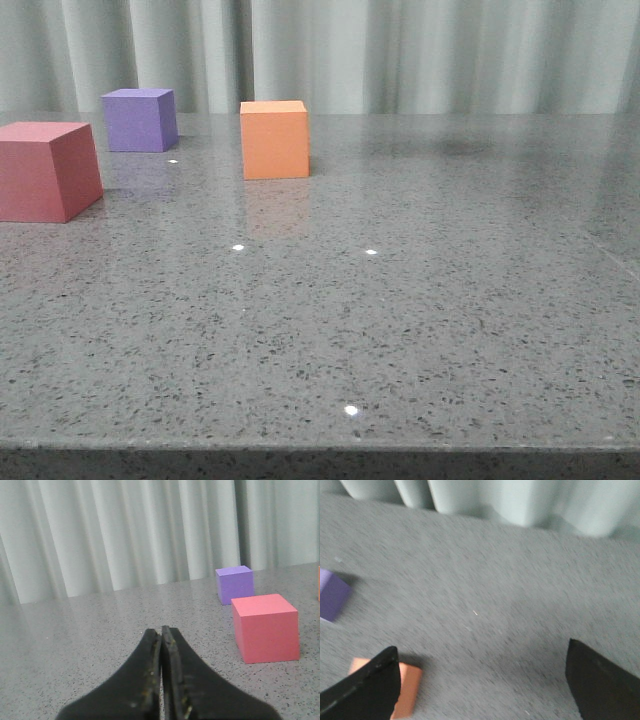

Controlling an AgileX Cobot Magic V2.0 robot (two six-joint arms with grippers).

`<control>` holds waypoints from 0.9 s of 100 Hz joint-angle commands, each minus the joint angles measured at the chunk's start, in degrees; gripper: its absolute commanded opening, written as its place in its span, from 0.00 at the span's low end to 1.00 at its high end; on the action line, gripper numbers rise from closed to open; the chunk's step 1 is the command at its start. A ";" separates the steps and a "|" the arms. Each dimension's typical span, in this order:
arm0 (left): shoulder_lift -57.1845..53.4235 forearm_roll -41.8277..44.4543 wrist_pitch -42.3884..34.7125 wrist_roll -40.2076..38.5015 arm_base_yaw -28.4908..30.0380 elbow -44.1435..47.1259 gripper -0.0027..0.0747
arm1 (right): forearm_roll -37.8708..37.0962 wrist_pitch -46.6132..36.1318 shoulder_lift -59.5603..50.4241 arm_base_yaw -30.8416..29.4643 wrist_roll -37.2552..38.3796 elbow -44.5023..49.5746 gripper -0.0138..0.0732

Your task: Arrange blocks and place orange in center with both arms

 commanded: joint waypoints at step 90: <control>-2.09 -0.01 -4.56 -0.59 0.11 2.46 0.01 | -5.66 -26.55 -62.23 -13.66 0.11 82.95 0.91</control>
